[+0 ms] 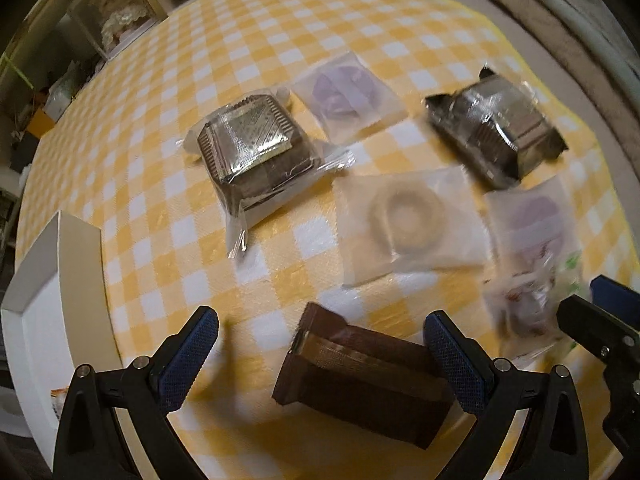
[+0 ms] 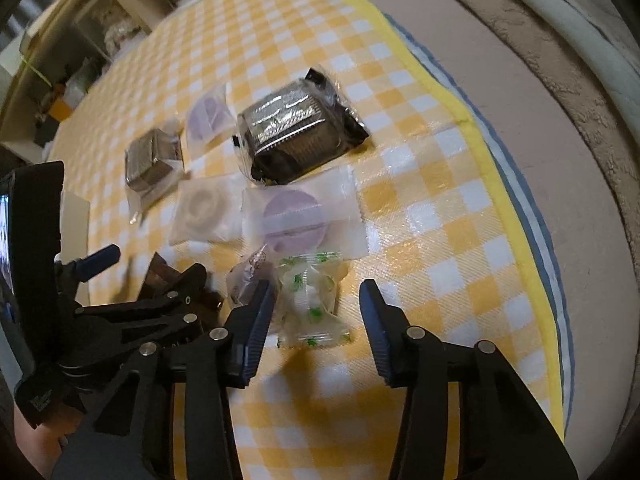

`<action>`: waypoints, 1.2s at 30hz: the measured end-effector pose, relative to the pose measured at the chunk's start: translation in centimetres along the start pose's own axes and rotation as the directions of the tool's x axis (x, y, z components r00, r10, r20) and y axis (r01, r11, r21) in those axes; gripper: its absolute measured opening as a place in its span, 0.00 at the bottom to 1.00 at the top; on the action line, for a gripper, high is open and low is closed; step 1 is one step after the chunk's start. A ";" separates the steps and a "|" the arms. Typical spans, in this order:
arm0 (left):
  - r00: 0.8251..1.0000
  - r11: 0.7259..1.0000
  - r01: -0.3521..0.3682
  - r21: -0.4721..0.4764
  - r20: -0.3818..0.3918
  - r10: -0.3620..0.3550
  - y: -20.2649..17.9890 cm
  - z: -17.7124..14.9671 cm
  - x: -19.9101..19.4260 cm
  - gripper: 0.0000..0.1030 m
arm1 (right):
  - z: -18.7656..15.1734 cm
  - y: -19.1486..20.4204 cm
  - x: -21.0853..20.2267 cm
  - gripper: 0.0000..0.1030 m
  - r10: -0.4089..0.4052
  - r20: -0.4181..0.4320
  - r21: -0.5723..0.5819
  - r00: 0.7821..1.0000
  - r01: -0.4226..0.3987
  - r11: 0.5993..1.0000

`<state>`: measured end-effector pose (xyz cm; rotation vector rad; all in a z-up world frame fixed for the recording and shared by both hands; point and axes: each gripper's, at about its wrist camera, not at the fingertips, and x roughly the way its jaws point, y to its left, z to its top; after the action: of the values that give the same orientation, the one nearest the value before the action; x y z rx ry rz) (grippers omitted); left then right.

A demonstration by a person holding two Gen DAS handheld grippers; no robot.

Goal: Organize snacks
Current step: 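Grasp the brown chocolate bar with the left tool while the right grasps the green-dotted candy packet, then carry the chocolate bar and candy packet over the white tray with both tools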

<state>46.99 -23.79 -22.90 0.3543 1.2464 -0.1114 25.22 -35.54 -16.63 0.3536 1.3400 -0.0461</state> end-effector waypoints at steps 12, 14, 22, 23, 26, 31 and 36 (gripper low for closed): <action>0.998 0.995 -0.046 0.092 -0.037 0.049 0.3 -3.6 0.7 1.00 | 0.0 0.4 0.9 0.29 -0.006 -0.040 -0.024 0.999 0.006 1.000; 0.998 0.997 -0.034 0.074 -0.048 0.038 0.7 -4.5 0.6 1.00 | -0.1 0.3 0.9 0.27 -0.002 -0.042 -0.020 0.999 0.001 1.000; 0.985 0.989 0.149 -0.024 -0.083 -0.150 2.5 -5.4 1.7 0.67 | -0.8 0.6 -1.0 0.26 0.026 -0.021 -0.026 0.999 -0.027 0.999; 0.983 0.987 0.160 -0.029 -0.084 -0.162 2.5 -5.5 1.9 0.64 | -0.8 0.7 -1.4 0.26 0.030 -0.013 -0.028 0.999 -0.031 0.999; 0.982 0.985 0.173 -0.030 -0.073 -0.175 2.7 -4.8 2.0 0.60 | -1.2 0.7 -2.5 0.26 0.036 0.012 -0.030 0.999 -0.036 0.999; 0.982 0.983 0.180 -0.030 -0.052 -0.182 1.9 -4.9 2.0 0.41 | -1.9 0.5 -4.0 0.26 0.045 0.043 -0.041 0.998 -0.043 0.998; 0.976 0.975 0.217 -0.040 -0.007 -0.218 2.9 -4.4 -0.3 0.41 | -2.4 0.3 -4.8 0.26 0.058 0.070 -0.042 0.996 -0.056 0.998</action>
<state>43.67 -19.68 -23.22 0.1833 1.2943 -0.2726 21.84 -35.40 -12.37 0.3534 1.2579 0.0153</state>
